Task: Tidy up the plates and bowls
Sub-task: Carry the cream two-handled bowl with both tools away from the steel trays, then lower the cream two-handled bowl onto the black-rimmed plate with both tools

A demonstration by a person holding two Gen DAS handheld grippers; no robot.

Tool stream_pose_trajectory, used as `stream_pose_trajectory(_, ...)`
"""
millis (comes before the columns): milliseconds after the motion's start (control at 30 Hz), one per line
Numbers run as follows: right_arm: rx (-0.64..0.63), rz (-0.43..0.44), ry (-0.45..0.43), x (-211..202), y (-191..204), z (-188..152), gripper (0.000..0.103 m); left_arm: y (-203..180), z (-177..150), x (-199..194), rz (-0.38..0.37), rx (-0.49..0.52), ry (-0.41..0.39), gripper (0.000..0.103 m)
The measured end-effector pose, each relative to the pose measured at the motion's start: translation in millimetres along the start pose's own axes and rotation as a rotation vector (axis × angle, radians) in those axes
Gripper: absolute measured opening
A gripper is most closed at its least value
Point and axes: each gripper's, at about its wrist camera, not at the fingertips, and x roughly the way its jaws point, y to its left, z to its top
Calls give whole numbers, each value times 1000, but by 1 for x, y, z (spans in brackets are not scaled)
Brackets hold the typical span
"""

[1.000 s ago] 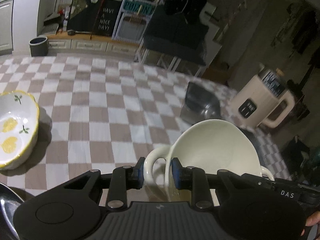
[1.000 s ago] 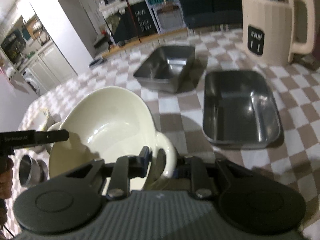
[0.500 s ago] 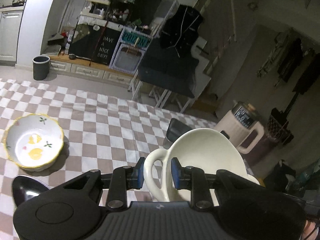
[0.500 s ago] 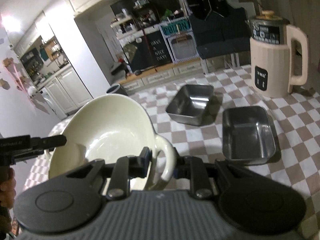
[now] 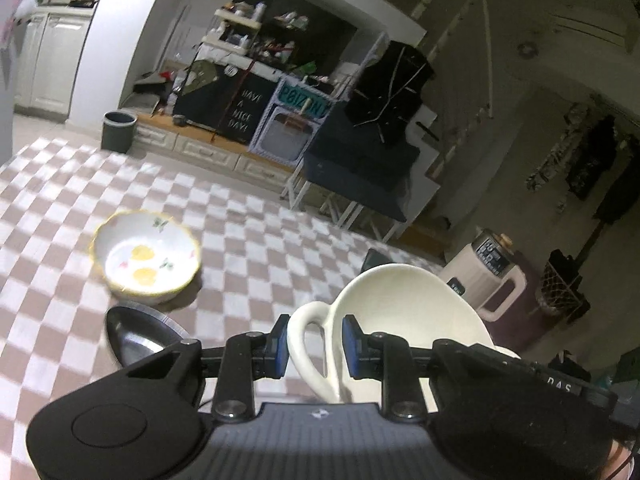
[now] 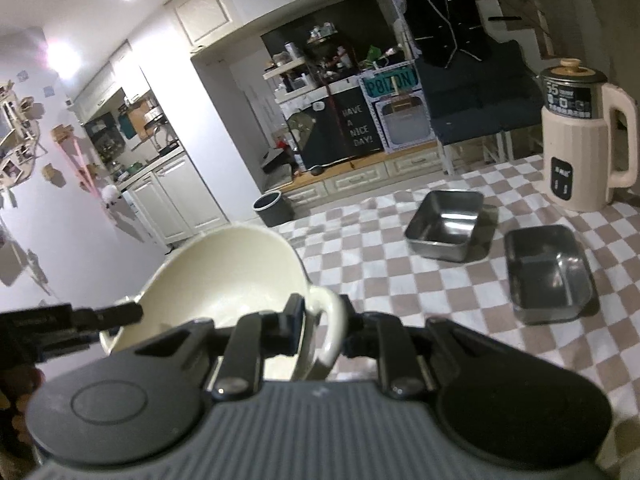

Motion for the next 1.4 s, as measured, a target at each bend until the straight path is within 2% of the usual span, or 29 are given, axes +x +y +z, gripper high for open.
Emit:
stream_pose_trajectory(300, -32, 8, 158, 31, 21, -24, 20, 44, -24, -5, 71, -44, 97, 28)
stream_pose_trajectory(600, -52, 10, 230, 40, 32, -36, 20, 60, -35, -3, 87, -45, 149, 28)
stream_pose_trajectory(800, -68, -1, 285, 48, 35, -44, 20, 66, -44, 7, 125, -49, 209, 28)
stream_pose_trajectory(1400, -144, -67, 406, 73, 47, -60, 20, 90, -67, 43, 189, -67, 348, 36)
